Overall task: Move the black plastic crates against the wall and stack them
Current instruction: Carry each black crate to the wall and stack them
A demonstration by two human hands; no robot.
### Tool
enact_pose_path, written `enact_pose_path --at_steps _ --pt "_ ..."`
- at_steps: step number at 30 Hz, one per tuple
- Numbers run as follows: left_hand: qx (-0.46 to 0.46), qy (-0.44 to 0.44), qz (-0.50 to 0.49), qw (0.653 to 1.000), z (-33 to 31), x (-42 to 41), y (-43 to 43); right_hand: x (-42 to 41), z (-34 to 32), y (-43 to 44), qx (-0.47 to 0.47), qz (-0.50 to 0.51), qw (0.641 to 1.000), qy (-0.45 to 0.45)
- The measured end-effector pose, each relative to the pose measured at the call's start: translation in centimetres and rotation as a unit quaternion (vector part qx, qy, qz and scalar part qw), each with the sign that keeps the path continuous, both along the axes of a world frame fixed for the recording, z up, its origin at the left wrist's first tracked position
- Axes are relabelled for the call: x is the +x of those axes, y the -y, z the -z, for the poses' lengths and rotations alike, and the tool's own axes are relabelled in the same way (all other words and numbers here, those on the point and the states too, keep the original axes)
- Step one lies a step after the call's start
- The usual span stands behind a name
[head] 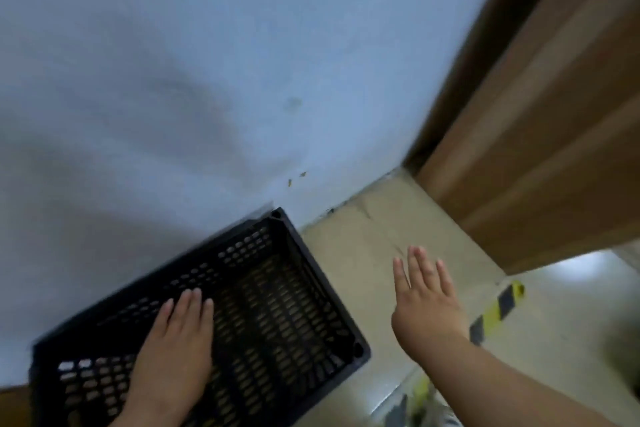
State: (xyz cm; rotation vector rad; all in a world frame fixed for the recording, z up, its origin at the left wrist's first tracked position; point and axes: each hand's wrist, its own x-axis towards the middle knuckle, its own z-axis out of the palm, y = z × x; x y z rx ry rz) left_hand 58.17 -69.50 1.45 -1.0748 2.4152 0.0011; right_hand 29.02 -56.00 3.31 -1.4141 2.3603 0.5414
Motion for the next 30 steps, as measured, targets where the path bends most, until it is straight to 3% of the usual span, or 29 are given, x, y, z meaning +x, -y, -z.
enact_pose_path --at_steps 8,17,22,30 --pt "0.002 -0.099 0.186 0.978 -9.0 -23.4 -12.3 -15.0 -8.8 -19.7 -0.008 0.198 0.979 -0.041" --pt "-0.009 -0.145 0.365 0.92 -9.2 -53.0 -41.0 -36.5 -12.1 -52.8 0.025 0.347 0.932 -0.1" --pt "-0.059 -0.19 0.42 0.886 -9.1 -64.3 -53.9 -43.4 -11.4 -67.7 0.071 0.408 0.903 -0.117" --pt "-0.067 -0.076 0.468 0.878 -5.3 -76.4 -61.7 -50.7 -7.6 -78.4 0.112 0.471 0.869 -0.1"
